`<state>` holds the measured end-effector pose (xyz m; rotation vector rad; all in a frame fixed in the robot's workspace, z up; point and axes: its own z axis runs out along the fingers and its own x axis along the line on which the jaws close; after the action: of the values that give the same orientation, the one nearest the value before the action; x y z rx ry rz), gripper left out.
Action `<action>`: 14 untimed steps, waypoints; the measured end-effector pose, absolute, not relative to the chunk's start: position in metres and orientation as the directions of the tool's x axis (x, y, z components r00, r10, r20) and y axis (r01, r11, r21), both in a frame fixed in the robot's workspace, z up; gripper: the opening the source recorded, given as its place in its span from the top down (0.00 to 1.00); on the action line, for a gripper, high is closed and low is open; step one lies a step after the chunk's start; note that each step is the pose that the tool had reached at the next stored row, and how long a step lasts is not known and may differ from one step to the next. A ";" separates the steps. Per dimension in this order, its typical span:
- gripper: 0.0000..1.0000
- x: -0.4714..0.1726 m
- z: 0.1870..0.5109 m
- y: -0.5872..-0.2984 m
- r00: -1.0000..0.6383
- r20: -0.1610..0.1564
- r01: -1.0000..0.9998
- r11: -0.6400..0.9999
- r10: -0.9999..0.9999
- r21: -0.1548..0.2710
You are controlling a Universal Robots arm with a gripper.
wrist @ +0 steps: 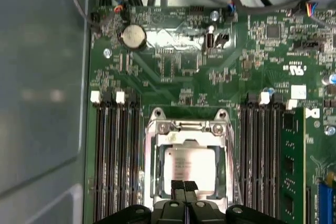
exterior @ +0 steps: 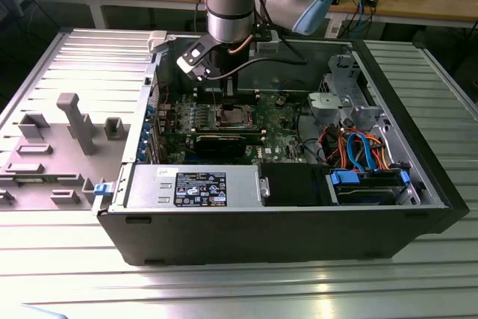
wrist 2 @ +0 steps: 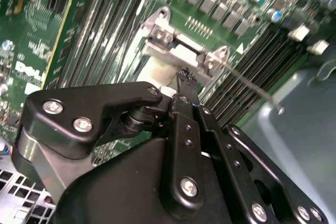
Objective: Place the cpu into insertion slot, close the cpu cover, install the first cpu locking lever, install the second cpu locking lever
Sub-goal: 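Close the cpu cover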
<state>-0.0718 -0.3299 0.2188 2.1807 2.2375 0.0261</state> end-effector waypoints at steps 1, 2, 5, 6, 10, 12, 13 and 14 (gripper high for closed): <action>0.89 -0.073 0.219 -0.330 -0.027 -0.001 0.999 0.027 1.000 0.024; 0.89 -0.075 0.218 -0.330 -0.029 -0.001 0.999 0.029 1.000 0.023; 0.89 -0.076 0.214 -0.330 -0.031 -0.001 0.999 0.031 1.000 0.022; 0.89 -0.076 0.213 -0.330 -0.032 -0.001 0.999 0.032 1.000 0.021; 0.89 -0.078 0.207 -0.330 -0.034 -0.001 0.999 0.034 0.999 0.021; 0.89 -0.078 0.205 -0.330 -0.035 -0.001 0.999 0.035 0.999 0.020; 0.89 -0.078 0.205 -0.330 -0.035 -0.001 0.999 0.035 0.999 0.020; 0.89 -0.078 0.206 -0.330 -0.035 0.000 0.999 0.035 0.999 0.020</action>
<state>-0.0783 -0.3298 0.2062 2.1729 2.2493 0.0231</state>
